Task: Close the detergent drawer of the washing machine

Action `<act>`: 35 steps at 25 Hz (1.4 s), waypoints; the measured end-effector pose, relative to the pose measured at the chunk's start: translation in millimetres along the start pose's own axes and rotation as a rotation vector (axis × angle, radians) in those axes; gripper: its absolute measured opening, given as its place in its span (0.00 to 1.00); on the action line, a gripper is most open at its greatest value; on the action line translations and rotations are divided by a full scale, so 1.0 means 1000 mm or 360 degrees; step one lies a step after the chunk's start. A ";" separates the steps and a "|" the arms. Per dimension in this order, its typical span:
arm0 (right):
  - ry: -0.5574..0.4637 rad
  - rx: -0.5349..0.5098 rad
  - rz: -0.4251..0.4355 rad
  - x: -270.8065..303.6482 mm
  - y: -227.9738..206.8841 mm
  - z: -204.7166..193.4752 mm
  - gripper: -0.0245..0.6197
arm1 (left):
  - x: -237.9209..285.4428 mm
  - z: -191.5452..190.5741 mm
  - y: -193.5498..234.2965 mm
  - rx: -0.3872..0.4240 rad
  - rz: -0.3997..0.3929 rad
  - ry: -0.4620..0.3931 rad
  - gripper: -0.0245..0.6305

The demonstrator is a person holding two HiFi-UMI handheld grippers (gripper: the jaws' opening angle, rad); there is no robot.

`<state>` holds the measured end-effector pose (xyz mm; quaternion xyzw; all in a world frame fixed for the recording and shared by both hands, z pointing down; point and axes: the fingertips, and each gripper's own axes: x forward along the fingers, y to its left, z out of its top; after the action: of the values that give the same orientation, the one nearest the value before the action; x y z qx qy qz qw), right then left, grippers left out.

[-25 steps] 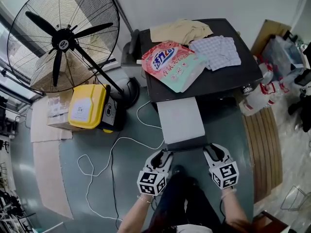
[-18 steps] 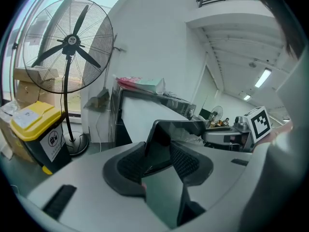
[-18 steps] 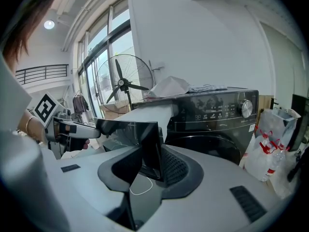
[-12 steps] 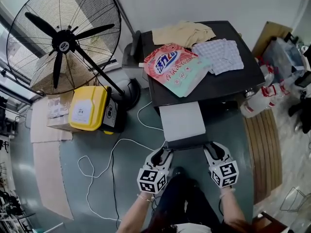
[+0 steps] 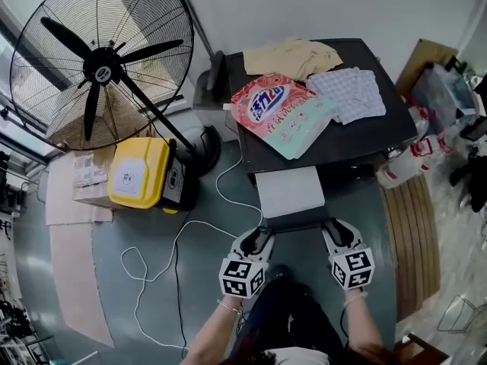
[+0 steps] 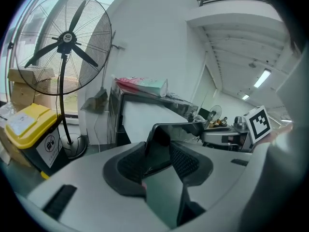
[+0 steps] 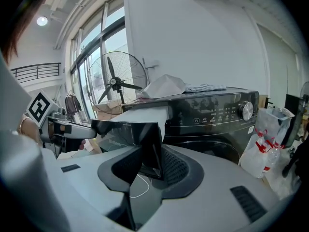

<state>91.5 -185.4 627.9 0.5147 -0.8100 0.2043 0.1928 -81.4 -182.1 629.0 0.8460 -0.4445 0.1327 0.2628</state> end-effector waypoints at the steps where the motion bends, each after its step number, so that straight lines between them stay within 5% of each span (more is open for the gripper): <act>1: 0.0005 0.0008 -0.0005 0.002 -0.001 0.000 0.26 | 0.002 0.001 0.001 0.0004 -0.0010 0.0004 0.30; 17: 0.0031 0.0099 -0.0081 0.026 -0.009 0.010 0.26 | 0.021 0.015 0.017 -0.0022 -0.0032 0.0047 0.30; 35: 0.0025 0.0069 -0.0003 0.065 -0.022 0.041 0.26 | 0.049 0.045 0.045 -0.0094 0.0073 0.0069 0.31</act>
<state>82.1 -264.7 630.6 0.5179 -0.8033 0.2259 0.1881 -90.5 -262.2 629.0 0.8243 -0.4617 0.1439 0.2944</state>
